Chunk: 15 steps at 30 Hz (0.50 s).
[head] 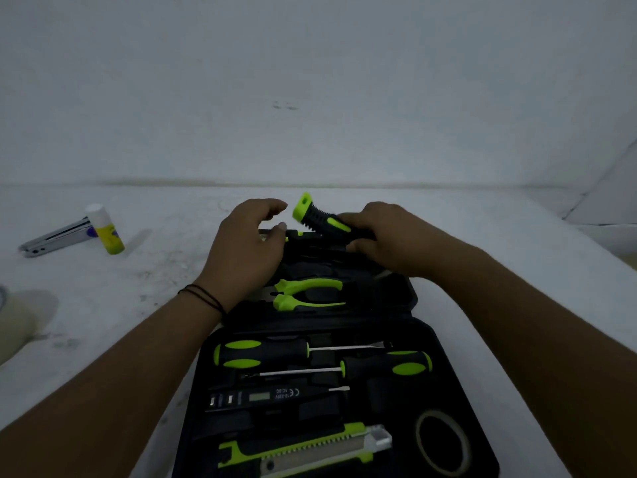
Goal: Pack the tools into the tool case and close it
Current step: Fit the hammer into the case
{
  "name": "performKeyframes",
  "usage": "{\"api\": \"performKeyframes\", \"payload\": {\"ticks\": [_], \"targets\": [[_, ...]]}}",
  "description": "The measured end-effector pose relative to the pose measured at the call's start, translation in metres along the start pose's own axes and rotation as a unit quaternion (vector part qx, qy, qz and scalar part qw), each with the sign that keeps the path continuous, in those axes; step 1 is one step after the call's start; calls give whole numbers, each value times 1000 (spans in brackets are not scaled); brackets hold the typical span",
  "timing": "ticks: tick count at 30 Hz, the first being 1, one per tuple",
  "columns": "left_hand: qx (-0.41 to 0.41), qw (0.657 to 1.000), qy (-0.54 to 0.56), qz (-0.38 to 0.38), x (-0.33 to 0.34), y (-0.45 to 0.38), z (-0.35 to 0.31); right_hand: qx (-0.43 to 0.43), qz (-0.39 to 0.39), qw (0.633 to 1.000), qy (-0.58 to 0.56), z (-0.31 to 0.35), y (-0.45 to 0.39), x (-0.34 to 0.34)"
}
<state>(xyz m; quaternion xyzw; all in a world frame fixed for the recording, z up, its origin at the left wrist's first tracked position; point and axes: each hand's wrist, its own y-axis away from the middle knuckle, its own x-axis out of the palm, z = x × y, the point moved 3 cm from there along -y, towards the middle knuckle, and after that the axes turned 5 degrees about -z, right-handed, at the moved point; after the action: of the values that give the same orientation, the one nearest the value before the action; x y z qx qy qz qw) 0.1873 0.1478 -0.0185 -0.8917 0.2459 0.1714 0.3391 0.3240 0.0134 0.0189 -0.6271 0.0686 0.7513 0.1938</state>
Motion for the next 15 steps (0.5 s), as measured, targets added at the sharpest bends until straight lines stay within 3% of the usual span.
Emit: {"api": "performKeyframes", "payload": {"ticks": [4,7,9,15], "targets": [[-22,997,-27,73,11,-7,6,-19,62,997,46,-1,0,21],[-4,978,-121,172,21,-6,10,-31,71,995,69,-3,0,29],[8,969,-175,173,24,-7,12,-43,68,992,97,-4,1,32],[79,967,-201,132,19,0,19,-70,47,988,129,7,10,43]]}}
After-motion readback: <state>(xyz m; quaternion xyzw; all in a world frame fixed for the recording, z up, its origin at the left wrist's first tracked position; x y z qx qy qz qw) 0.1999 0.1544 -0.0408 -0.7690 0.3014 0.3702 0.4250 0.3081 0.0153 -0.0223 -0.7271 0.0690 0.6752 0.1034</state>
